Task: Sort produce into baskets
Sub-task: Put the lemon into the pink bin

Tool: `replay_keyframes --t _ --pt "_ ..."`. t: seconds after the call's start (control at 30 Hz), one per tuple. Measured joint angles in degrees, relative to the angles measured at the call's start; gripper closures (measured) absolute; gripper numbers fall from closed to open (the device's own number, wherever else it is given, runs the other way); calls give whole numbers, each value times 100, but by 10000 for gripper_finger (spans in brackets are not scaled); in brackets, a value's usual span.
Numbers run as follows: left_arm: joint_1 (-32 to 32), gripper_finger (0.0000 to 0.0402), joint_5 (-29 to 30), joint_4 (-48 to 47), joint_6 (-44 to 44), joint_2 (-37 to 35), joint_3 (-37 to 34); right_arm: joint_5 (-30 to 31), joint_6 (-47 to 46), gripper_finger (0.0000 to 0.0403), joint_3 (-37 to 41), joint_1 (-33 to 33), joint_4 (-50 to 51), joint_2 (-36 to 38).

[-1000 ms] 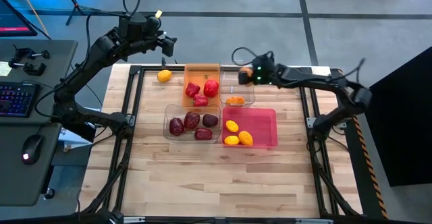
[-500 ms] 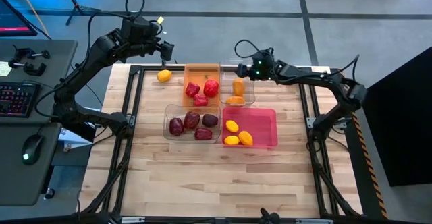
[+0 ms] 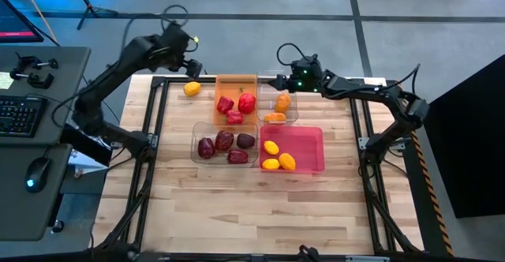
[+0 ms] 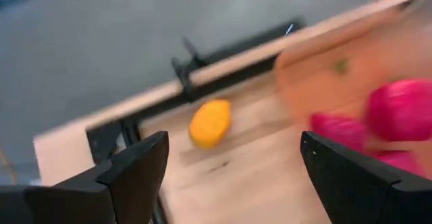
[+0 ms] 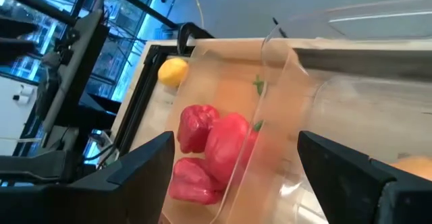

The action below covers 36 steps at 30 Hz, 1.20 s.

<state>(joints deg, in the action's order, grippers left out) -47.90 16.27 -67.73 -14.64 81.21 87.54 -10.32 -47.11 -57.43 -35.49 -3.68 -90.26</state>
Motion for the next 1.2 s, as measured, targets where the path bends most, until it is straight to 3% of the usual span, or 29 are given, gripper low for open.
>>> replay_keyframes --t 0.3,0.47,1.07,1.2 --pt "-761 78 -240 224 578 2026 -376 4 93 98 0 -52 -9 0" --pt "-957 78 -303 331 789 2802 -404 13 109 98 0 1 -6 0" --pt "-1171 79 -499 728 1684 3672 -537 11 216 98 0 29 -3 0" --pt "-1127 102 -553 746 1684 3652 -537 11 212 98 0 29 -4 0"
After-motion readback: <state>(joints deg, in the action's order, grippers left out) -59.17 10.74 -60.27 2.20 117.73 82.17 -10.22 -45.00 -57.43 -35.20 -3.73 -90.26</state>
